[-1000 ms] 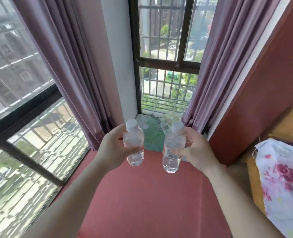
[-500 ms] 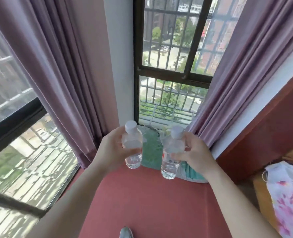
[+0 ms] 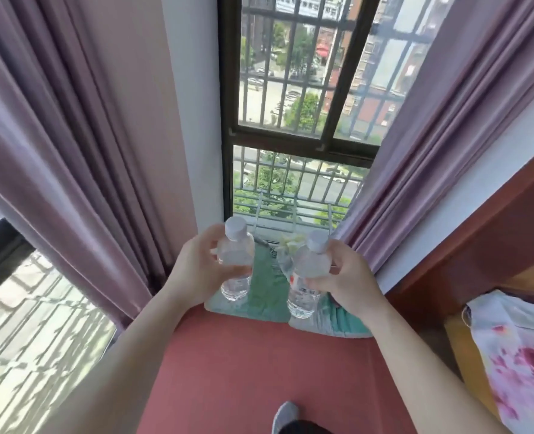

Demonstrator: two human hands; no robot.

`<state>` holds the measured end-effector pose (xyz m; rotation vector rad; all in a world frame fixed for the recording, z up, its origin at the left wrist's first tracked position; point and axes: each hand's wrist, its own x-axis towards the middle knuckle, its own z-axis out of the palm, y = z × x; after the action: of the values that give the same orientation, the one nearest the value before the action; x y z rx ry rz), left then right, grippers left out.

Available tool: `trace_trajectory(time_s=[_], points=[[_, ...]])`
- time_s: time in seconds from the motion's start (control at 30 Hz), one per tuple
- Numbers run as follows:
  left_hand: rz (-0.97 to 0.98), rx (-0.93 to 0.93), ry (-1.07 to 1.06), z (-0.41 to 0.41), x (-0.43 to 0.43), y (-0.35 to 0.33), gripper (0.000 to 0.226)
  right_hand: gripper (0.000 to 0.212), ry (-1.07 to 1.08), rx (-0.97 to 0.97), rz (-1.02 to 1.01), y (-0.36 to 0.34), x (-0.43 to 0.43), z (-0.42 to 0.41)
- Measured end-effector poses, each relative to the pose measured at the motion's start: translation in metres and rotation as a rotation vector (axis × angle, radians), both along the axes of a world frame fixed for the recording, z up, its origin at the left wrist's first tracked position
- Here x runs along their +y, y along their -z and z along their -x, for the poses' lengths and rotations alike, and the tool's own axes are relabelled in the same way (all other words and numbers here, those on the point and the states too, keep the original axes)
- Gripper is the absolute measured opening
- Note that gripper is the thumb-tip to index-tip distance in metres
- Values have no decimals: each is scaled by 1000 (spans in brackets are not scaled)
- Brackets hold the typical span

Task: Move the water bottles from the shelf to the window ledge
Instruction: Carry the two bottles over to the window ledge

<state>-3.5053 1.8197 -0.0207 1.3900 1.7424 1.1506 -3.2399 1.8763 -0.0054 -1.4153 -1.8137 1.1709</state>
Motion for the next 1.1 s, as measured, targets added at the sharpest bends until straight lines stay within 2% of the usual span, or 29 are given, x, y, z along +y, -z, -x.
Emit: trace_trajectory(time_s=[0.43, 0.77, 1.1], points=[[40, 101, -27, 12, 76, -6, 66, 68, -26, 62, 6, 11, 90, 13], [127, 161, -64, 7, 131, 10, 62, 66, -127, 84, 40, 39, 165, 18], [223, 141, -45, 27, 165, 86, 65, 67, -124, 53, 148, 119, 193, 50]])
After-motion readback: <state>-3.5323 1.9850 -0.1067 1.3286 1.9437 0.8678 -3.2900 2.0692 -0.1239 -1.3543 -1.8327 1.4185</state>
